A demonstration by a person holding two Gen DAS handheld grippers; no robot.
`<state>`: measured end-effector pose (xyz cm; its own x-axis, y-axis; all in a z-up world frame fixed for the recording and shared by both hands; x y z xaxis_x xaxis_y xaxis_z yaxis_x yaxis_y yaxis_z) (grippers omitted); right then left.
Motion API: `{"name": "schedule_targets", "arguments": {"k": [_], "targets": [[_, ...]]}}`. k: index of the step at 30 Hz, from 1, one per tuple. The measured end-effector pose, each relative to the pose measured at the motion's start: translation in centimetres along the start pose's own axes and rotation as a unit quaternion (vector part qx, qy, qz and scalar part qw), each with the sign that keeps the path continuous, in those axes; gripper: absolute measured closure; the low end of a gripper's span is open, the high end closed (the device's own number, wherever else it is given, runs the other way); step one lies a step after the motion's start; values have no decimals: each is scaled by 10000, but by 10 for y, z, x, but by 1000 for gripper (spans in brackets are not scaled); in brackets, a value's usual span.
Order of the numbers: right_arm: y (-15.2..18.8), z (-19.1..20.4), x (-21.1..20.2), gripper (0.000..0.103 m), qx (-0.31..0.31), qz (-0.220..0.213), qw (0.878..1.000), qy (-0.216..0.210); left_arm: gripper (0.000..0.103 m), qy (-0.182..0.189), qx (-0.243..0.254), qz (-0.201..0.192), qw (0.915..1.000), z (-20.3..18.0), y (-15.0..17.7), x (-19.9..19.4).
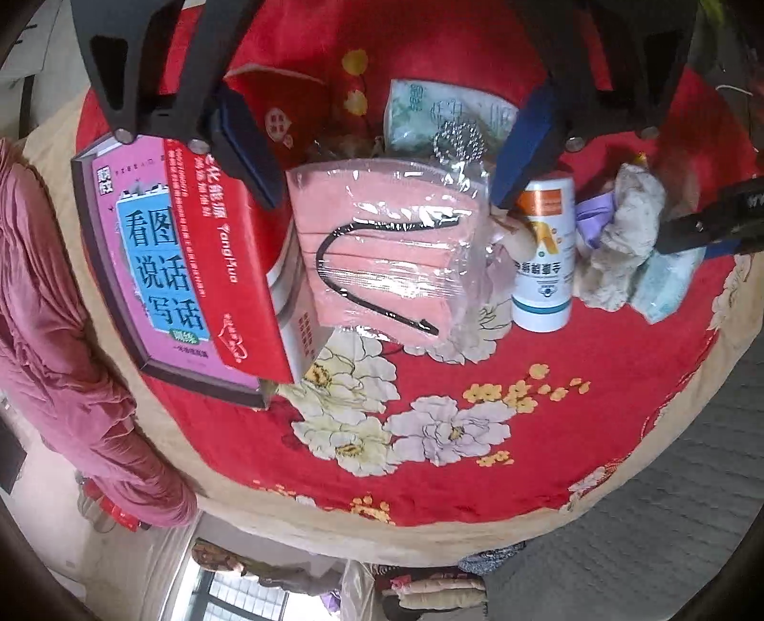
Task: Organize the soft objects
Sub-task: 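Reach the left gripper down and grasp the green Flower tissue pack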
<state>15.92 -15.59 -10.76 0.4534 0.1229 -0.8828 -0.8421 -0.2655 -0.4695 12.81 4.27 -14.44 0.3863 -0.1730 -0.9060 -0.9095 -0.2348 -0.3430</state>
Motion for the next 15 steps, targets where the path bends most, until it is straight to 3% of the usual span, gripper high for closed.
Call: {"name": "schedule_targets", "arguments": {"k": [4, 7, 12, 15], "targets": [[-3, -1, 8, 27, 170, 28, 9995, -253, 47, 83, 20, 65, 9999, -3, 2, 4], [-4, 5, 11, 44, 151, 57, 9988, -463, 48, 176, -33, 91, 9998, -3, 1, 6], [-3, 18, 8, 82, 105, -10, 9965, -827, 51, 273, -83, 97, 9995, -1, 0, 5], [-4, 22, 1, 88, 55, -107, 9954, -953, 53, 332, -145, 82, 9993, 1, 0, 4]]}}
Point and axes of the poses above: each gripper's, at about its wrist camera, not at the fingertips, and x roughly the way its jaws point, z to its left, y to its underside, the point moved 8 cm from there along x, roughly the way its jaws point, and after that the axes turned 6 degrees about -y, right-handed, at the moved point
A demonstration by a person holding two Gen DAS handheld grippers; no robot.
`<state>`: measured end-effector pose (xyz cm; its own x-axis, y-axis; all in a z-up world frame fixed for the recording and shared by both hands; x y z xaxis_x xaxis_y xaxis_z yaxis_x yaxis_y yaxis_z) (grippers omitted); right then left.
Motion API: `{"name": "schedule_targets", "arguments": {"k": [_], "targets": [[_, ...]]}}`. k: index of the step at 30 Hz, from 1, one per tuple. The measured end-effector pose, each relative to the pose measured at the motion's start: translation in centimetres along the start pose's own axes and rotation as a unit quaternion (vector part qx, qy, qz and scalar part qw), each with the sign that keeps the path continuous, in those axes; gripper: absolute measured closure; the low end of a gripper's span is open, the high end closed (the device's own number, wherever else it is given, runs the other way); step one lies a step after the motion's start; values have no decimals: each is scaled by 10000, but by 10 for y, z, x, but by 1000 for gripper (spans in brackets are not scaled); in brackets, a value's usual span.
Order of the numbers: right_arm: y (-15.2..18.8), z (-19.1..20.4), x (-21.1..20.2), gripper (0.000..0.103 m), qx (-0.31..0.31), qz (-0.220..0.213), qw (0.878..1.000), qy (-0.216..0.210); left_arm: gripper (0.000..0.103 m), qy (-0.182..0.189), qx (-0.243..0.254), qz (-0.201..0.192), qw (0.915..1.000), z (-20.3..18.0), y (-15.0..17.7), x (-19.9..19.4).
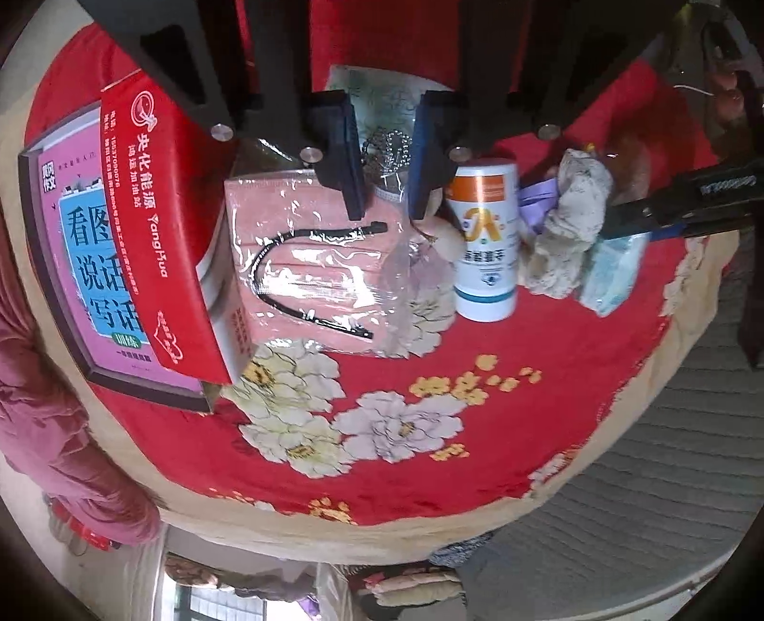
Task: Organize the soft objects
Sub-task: 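Grasp the pink mask packet with the right gripper while the left lifts the tissue pack, then carry the mask packet onto the pink book tray and open the right gripper while left carries tissues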
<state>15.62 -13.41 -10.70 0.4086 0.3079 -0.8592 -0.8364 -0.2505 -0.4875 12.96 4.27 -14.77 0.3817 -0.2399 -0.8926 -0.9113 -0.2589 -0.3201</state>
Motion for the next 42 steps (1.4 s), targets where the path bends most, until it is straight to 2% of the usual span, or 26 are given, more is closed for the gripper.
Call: {"name": "schedule_targets", "arguments": {"k": [7, 15, 25, 29, 34, 38, 42], "targets": [[-8, -7, -31, 92, 282, -354, 9985, -314, 56, 153, -206, -42, 9997, 5, -2, -5], [-18, -14, -66, 100, 273, -799, 9960, -277, 57, 207, -176, -223, 9994, -2, -7, -23], [-33, -27, -104, 100, 323, -1228, 9917, -191, 57, 253, 50, -538, 9982, -30, -19, -56], [-43, -40, -133, 100, 398, -1523, 9873, -215, 57, 284, 232, -686, 9970, -51, -27, -71], [-51, -66, -172, 100, 469, -1911, 9804, 26, 57, 343, 469, -828, 9949, -87, -36, -85], [-47, -102, -196, 100, 634, -2125, 9746, 322, 57, 398, 802, -888, 9920, -130, -38, -89], [-36, -141, -207, 100, 849, -2150, 9713, 568, 57, 539, 1130, -844, 9885, -181, -35, -82]]}}
Point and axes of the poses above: each gripper's, at about its wrist camera, not at the fingertips, and x roughly the way its jaws point, z to its left, y to its underside, the point moved 8 cm from there along x, roughly the way its jaws point, and after that the axes turned 6 degrees about -y, right-handed, at the moved point
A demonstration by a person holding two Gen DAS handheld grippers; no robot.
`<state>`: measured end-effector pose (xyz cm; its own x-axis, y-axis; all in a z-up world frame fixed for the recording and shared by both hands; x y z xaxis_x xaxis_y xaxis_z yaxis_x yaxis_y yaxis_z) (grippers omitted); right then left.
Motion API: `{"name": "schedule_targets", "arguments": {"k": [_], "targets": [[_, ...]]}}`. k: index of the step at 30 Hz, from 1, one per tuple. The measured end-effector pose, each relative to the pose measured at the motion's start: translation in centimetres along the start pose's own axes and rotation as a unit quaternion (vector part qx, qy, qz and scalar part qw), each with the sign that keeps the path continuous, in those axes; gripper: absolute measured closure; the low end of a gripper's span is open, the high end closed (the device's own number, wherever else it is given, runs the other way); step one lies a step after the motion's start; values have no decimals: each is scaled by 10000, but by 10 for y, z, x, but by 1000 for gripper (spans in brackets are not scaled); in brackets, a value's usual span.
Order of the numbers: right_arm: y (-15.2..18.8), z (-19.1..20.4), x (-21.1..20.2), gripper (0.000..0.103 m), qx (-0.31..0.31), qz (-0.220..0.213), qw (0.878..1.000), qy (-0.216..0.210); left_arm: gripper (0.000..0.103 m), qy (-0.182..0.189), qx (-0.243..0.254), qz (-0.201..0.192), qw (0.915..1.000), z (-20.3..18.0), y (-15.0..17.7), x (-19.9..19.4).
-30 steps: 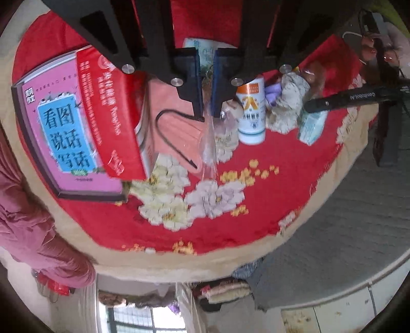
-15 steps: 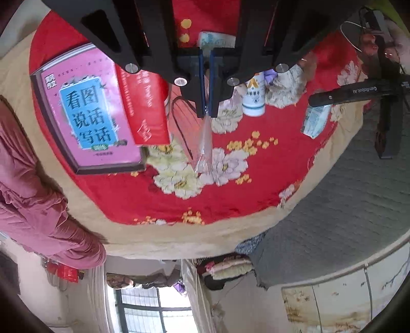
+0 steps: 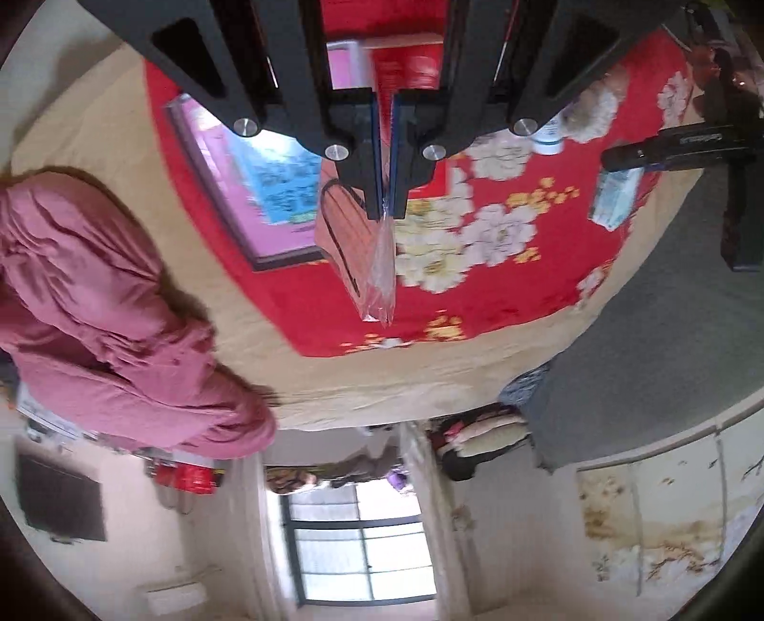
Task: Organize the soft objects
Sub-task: 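Carry the mask packet onto the pink book tray and open the right gripper while left carries tissues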
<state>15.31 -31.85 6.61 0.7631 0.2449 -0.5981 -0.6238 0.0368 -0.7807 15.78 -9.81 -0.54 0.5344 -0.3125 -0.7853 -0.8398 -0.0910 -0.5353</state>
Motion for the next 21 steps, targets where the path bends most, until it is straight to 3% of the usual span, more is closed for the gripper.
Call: {"name": "schedule_targets", "arguments": {"k": [7, 12, 21], "targets": [[20, -64, 1, 100, 56, 194, 9986, 482, 57, 251, 412, 255, 9985, -87, 4, 35], [44, -104, 24, 100, 209, 488, 9969, 589, 57, 264, 834, 531, 9948, -144, 12, 71], [84, -164, 74, 100, 431, 1024, 9893, 948, 57, -18, 1353, 1030, 9854, -189, 26, 131]]}}
Point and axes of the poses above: each gripper's, at about its wrist camera, not at the fingertips, and x roughly the way its jaws point, z to its left, y to its underside, the point moved 8 cm from there along x, roughly the way its jaws point, and after that the axes turned 6 degrees about -y, right-handed, at the moved point
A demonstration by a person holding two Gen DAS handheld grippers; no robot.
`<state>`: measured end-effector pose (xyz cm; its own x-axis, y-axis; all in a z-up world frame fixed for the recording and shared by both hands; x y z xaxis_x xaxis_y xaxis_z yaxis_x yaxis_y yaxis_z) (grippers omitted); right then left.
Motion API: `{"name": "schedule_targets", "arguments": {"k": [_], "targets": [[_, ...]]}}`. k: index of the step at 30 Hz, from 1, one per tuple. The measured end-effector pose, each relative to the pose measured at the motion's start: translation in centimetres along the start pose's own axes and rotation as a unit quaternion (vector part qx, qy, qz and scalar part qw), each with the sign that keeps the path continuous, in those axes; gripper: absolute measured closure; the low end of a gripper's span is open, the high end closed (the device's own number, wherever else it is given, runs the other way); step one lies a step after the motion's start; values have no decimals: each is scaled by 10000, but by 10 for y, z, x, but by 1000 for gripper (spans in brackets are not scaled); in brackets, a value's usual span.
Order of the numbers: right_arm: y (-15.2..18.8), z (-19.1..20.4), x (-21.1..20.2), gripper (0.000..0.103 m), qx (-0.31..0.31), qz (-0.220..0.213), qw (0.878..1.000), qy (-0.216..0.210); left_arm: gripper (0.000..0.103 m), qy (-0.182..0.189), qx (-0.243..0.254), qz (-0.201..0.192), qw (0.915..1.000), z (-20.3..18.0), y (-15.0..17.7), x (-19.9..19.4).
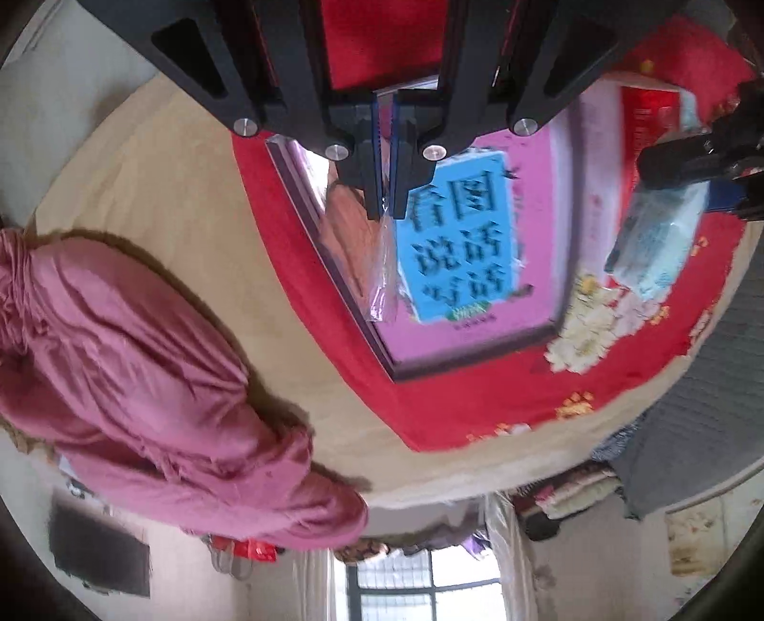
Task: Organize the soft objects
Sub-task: 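Carry the mask packet onto the pink book tray and open the right gripper while left carries tissues, then lower the tissue pack onto the pink book and open the left gripper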
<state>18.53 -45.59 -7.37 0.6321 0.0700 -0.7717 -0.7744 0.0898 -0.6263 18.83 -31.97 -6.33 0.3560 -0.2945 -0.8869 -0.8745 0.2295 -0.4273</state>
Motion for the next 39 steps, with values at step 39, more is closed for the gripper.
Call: {"name": "schedule_targets", "arguments": {"k": [39], "targets": [[32, -27, 5, 67, 605, 509, 9941, -739, 55, -884, 707, 941, 9891, -28, 10, 102]]}}
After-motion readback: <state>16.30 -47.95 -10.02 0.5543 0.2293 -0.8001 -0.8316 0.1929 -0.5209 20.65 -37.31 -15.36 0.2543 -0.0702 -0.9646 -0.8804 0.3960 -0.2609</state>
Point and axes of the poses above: each gripper's, at about its wrist camera, not at the fingertips, and x roughly the way its jaws point, z to its left, y to its underside, the point moved 8 cm from there along x, roughly the way its jaws point, and after that the axes turned 6 degrees about -y, right-handed, at the moved point
